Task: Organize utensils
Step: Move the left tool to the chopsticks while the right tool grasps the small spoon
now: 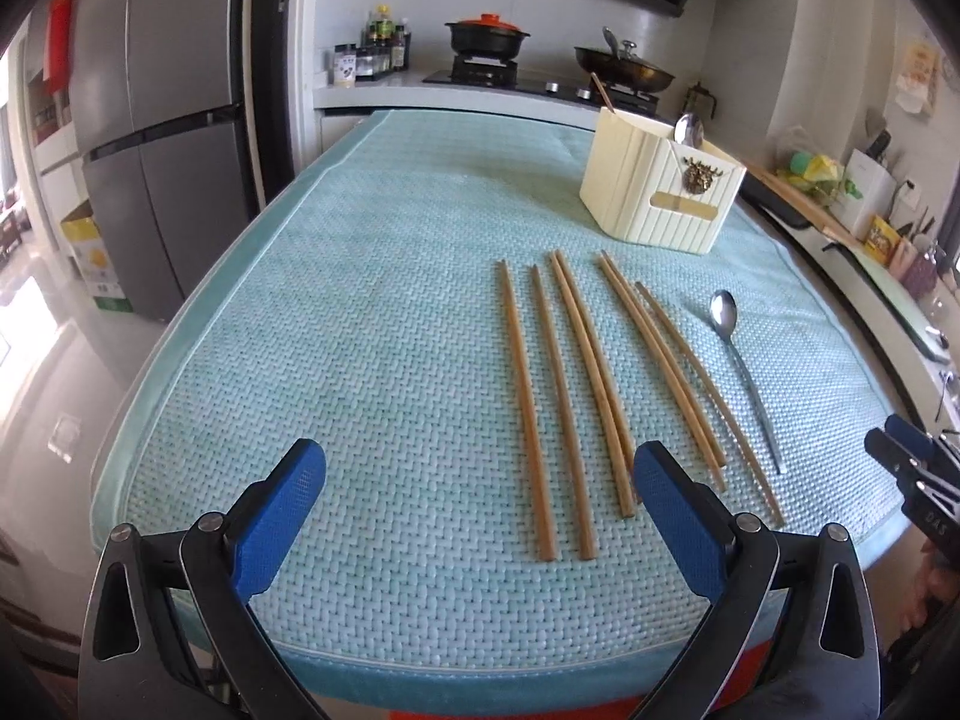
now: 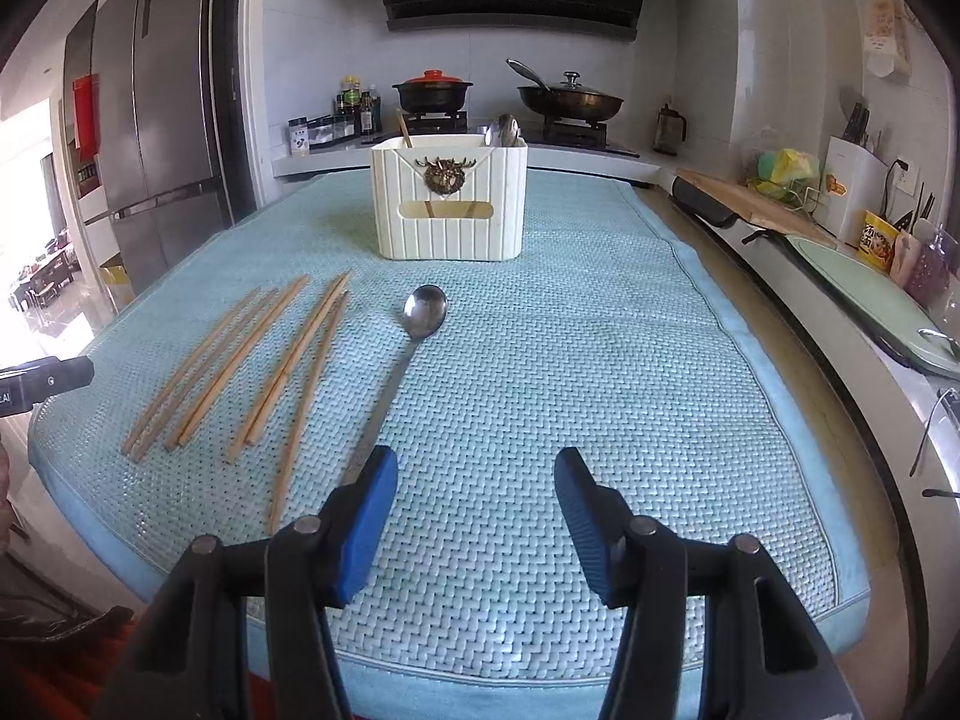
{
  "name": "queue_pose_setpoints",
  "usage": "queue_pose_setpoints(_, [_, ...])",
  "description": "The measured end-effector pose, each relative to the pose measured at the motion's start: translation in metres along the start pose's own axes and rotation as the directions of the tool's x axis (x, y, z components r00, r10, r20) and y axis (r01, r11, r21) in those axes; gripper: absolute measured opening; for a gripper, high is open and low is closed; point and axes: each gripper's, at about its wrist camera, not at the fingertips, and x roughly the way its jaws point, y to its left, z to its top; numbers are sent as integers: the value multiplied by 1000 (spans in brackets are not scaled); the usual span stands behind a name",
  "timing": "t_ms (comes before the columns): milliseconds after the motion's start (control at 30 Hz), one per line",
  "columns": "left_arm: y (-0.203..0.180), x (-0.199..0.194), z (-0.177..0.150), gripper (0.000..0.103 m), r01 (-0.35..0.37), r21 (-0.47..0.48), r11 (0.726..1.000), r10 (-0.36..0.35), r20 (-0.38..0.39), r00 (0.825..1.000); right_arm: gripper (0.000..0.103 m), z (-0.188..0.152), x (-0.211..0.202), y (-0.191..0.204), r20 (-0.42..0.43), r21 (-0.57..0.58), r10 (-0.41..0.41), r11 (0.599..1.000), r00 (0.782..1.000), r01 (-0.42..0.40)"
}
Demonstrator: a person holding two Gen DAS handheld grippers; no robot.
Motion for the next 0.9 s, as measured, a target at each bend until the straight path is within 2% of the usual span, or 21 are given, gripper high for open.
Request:
queue_pose_setpoints(267, [-5,51,20,102,-35,54,998,37,-42,998,56,17,46,7,-43,44,42,998,998,-40])
queue_pose_setpoints(400, [0,69,26,102,-43,35,998,45,-69,997,56,30,65,9,-67,58,44,998,997,-41])
queue_pose_setpoints(533, [3,83,29,102,-48,23,999,50,-98,994,56,40,84,12,-84,53,48,998,995,-44])
queue_pose_setpoints(900, [3,111,31,103,-112,60,992,121,-172,978,56,60,131,34,-158,40,80,996,984,-74])
